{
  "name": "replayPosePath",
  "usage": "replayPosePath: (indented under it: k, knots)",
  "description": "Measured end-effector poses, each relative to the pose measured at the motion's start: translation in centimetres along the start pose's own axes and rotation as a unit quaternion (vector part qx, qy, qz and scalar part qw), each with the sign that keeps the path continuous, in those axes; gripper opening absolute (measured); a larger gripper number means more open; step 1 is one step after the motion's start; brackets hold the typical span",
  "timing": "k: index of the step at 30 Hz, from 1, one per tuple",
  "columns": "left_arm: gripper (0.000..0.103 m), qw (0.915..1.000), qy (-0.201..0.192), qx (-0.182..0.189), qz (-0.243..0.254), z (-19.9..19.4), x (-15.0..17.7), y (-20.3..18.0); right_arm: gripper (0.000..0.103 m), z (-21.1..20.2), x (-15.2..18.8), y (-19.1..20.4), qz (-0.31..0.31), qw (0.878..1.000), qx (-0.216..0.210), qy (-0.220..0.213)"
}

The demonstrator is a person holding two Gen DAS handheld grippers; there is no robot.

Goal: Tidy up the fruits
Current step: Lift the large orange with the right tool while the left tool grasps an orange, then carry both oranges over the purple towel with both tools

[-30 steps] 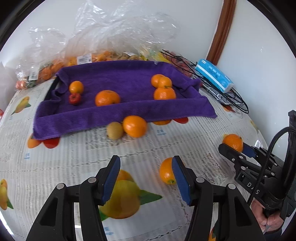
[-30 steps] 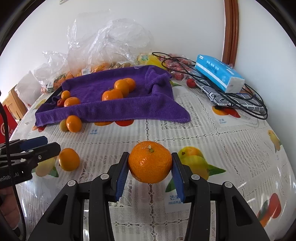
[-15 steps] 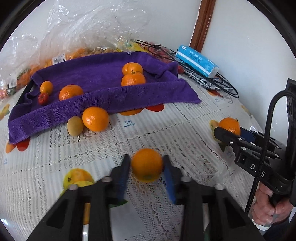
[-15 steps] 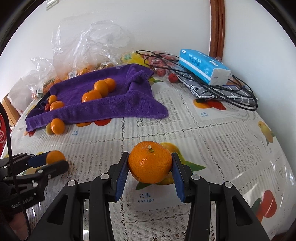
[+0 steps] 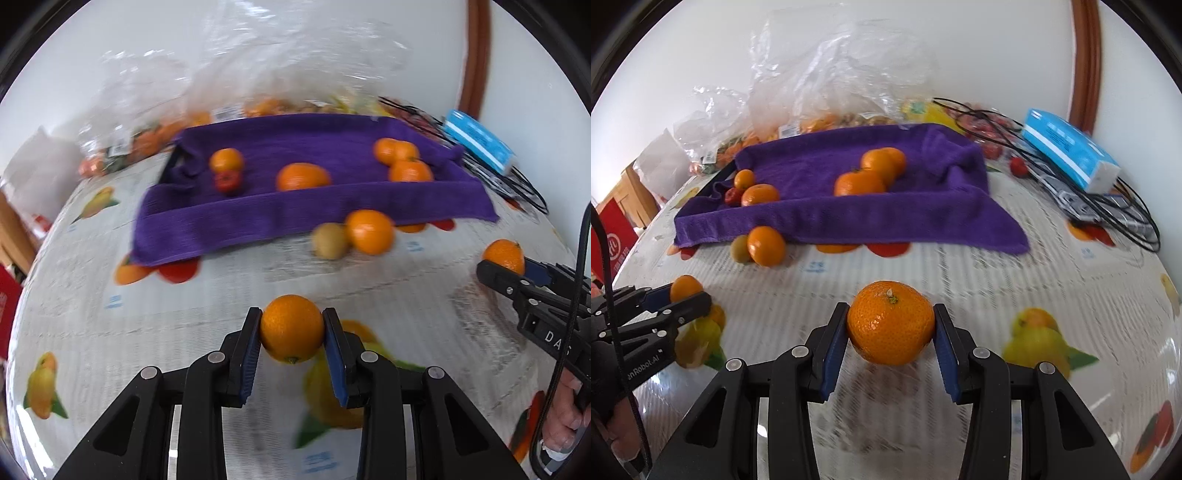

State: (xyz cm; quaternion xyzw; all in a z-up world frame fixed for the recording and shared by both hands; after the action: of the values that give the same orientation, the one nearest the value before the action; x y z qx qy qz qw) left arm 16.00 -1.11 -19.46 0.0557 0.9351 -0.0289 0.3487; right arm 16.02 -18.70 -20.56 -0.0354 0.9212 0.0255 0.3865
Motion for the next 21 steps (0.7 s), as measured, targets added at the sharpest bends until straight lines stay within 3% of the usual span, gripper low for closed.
replayPosePath:
  k: [5, 21]
  knots:
    - [0.031, 0.9993, -0.003, -0.002, -0.037, 0.2, 0.1, 2.7, 0.044, 1.4, -0.6, 2.7, -0.036, 0.999, -0.003, 0.018]
    - [0.031, 0.9980, -0.008, 0.029, -0.055, 0.6, -0.2, 2.9, 0.047, 2.2, -0.4, 2.9, -0.038, 0.999, -0.010, 0.033]
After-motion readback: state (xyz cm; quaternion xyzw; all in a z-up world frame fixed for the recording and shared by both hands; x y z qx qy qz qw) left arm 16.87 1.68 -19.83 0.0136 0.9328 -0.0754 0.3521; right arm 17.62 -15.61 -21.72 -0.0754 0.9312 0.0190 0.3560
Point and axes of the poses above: each gripper's, at about its wrist camera, not at the fingertips, and z roughly the way its jaws point, y to its left, x to its underside, the point moved 5 cm from there along z, roughly the way its jaws point, and after that the axes turned 2 degrees about x, right-handed, at the moved point
